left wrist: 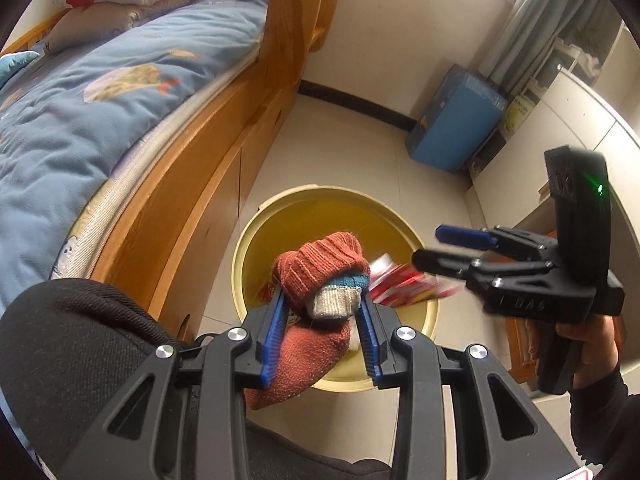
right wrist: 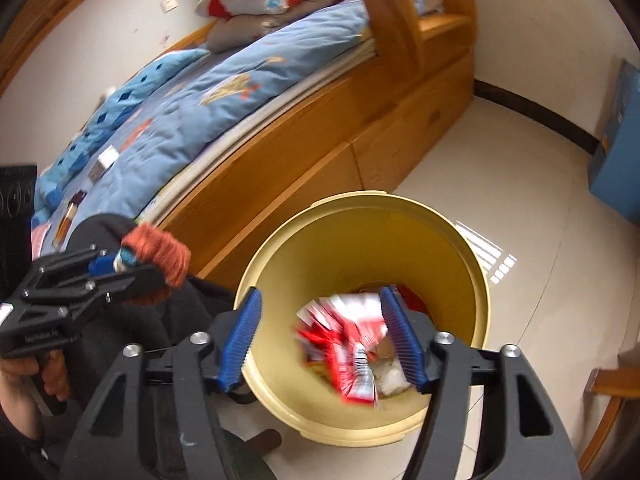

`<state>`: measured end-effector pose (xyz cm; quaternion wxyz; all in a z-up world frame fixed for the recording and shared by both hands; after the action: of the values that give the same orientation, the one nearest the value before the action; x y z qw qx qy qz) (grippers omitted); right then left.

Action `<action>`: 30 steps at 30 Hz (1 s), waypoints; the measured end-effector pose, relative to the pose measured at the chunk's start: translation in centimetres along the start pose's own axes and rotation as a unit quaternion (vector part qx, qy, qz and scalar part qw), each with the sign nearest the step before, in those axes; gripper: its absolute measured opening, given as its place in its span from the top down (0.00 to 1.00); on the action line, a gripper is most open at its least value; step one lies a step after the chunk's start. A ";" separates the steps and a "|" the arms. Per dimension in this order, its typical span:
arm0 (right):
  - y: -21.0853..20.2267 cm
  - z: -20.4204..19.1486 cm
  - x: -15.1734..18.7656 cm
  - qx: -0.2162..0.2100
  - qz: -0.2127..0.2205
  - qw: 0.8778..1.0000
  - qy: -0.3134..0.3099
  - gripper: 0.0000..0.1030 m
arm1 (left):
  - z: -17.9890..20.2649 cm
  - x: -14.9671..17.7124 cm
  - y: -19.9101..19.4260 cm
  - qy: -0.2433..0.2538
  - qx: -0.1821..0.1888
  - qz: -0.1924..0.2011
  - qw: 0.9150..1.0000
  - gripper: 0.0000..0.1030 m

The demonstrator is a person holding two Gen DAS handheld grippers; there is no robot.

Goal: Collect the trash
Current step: 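Open both grippers to drop the chip bag and hat into the bucket, then move both tools back over the bed toward the perfume bottle and scrunchie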

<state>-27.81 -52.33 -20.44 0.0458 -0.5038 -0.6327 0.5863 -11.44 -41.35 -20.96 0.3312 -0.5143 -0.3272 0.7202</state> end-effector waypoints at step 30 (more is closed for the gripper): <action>-0.6 3.9 0.4 0.031 -0.005 0.999 0.028 0.40 | 2.1 -2.6 3.7 0.024 -0.008 -0.015 1.000 0.22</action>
<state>-30.92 -54.66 -21.35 0.0819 -0.5153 -0.6151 0.5911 -13.32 -45.86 -22.01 0.3451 -0.5291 -0.3329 0.7001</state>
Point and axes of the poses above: each gripper's, at about its wrist camera, not at the fingertips, and y roughly the way its jaws point, z to its right, x to its underside, the point moved 3 cm from there along y, roughly the way its jaws point
